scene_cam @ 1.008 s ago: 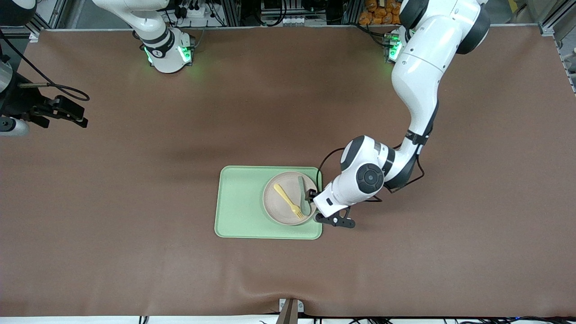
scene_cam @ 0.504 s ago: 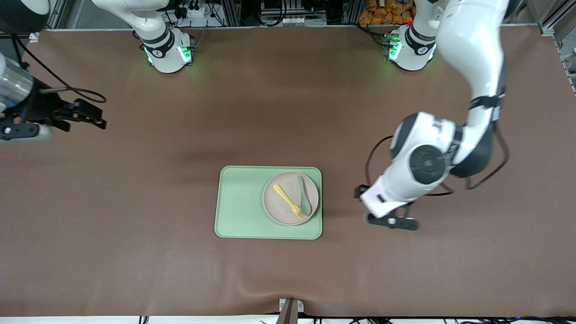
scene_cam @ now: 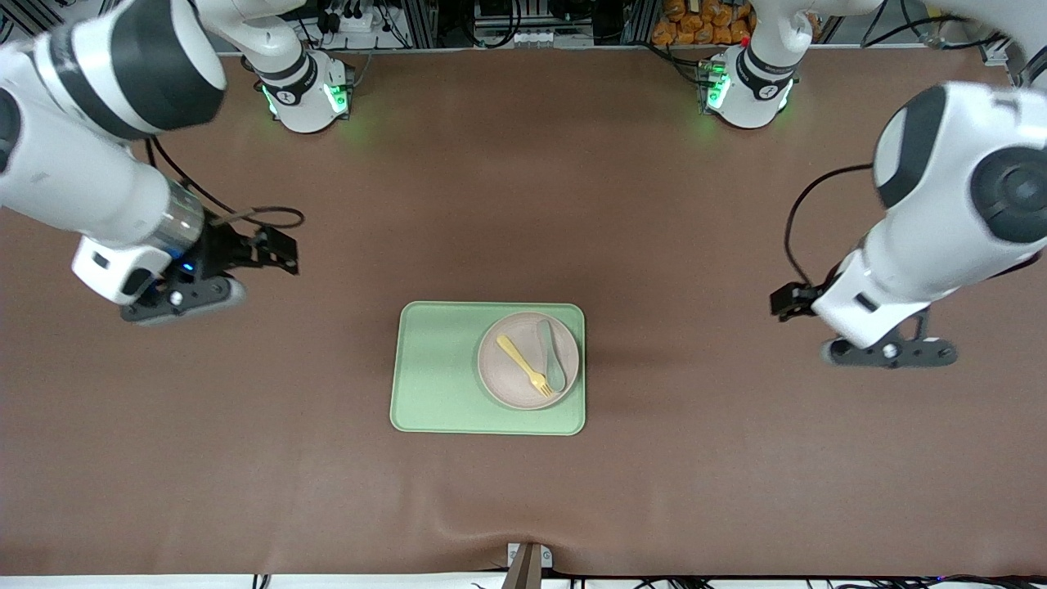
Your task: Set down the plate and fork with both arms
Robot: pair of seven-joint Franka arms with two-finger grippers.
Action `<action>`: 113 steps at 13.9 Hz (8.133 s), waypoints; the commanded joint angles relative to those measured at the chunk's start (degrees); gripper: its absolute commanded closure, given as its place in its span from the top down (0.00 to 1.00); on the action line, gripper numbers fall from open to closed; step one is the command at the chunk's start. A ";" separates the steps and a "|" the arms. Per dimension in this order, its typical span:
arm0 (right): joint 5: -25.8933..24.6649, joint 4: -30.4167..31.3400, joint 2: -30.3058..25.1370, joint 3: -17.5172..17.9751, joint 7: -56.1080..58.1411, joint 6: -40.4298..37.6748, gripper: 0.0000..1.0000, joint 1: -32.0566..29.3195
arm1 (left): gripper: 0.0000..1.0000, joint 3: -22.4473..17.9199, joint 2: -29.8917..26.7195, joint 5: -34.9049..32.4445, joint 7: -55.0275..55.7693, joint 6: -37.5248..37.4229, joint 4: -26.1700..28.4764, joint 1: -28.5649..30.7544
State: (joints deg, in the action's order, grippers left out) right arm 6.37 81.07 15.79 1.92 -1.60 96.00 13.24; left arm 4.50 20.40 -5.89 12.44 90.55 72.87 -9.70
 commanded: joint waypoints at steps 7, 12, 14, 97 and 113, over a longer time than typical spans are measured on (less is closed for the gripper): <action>0.40 -18.28 22.94 -0.69 4.06 15.09 1.00 11.54 | 1.00 0.77 -12.93 2.81 -0.13 0.33 11.06 7.49; -1.80 -24.38 31.75 -1.04 4.06 18.94 1.00 16.11 | 1.00 0.68 -13.55 2.90 -0.13 -0.02 10.97 7.67; -3.37 -24.38 33.86 -1.04 4.06 21.32 1.00 17.78 | 1.00 0.68 -13.90 2.99 -0.22 -0.29 10.97 8.20; -1.27 8.67 26.75 -0.33 -21.87 35.92 0.01 13.66 | 1.00 1.21 -19.17 5.54 -0.13 -1.34 18.01 9.79; -2.41 -9.53 21.32 -0.95 -20.81 12.64 1.00 6.54 | 1.00 1.21 -21.37 5.71 -0.04 -1.34 20.03 9.52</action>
State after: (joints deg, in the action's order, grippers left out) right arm 4.20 72.73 40.30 0.09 -22.87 111.61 22.46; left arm 5.35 1.15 -0.47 12.67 88.37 90.72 -0.51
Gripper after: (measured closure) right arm 0.000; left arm 0.000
